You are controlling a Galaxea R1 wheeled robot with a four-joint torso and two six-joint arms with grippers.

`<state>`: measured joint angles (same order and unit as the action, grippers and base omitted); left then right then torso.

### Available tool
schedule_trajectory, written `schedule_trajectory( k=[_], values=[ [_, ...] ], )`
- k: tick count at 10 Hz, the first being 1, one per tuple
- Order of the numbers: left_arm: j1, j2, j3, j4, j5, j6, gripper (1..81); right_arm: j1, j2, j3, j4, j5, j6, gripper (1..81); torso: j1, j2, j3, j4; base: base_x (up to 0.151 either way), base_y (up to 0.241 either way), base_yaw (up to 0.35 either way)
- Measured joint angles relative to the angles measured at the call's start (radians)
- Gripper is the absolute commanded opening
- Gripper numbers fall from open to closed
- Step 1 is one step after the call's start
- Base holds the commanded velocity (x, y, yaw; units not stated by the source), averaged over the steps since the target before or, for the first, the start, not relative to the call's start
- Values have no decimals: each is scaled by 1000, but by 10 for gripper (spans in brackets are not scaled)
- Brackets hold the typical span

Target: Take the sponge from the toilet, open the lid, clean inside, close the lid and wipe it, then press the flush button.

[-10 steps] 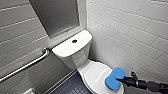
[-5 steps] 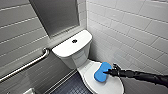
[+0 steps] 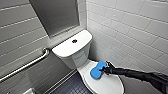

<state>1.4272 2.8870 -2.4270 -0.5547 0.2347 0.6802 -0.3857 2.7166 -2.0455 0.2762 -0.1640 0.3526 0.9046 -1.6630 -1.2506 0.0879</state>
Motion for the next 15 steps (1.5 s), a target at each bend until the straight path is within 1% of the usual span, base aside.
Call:
schedule_trajectory(
  k=[1,2,3,4,5,7,9,11,13,15],
  values=[
    [0,-1,-1,0,0,0,811,-20,19,-22,0,21,27,10,0,0,0,0,0,0,0],
    [0,0,-1,0,0,0,811,-54,23,-28,0,33,39,10,0,0,0,0,0,0,0],
    [0,0,-1,1,0,0,811,-92,15,-32,0,40,42,10,0,0,0,0,0,0,0],
    [0,0,-1,1,0,0,811,-107,3,-30,0,64,47,10,0,0,0,0,0,0,0],
    [0,0,-1,1,0,0,811,-108,-13,-10,0,67,49,10,0,0,0,0,0,0,0],
    [0,0,-1,1,0,0,811,-133,-95,66,0,75,51,10,0,0,0,0,0,0,0],
    [0,0,-1,1,0,0,811,-171,-200,158,0,103,53,10,0,0,0,0,0,0,0],
    [0,0,-1,1,0,0,811,-233,-293,226,1,160,53,10,0,0,0,0,0,0,0],
    [0,0,0,1,0,0,811,-303,-363,294,1,237,53,10,0,0,0,0,0,0,0],
    [0,0,0,1,0,0,811,-375,-460,395,0,261,52,10,0,0,0,0,0,0,0]
  ],
)
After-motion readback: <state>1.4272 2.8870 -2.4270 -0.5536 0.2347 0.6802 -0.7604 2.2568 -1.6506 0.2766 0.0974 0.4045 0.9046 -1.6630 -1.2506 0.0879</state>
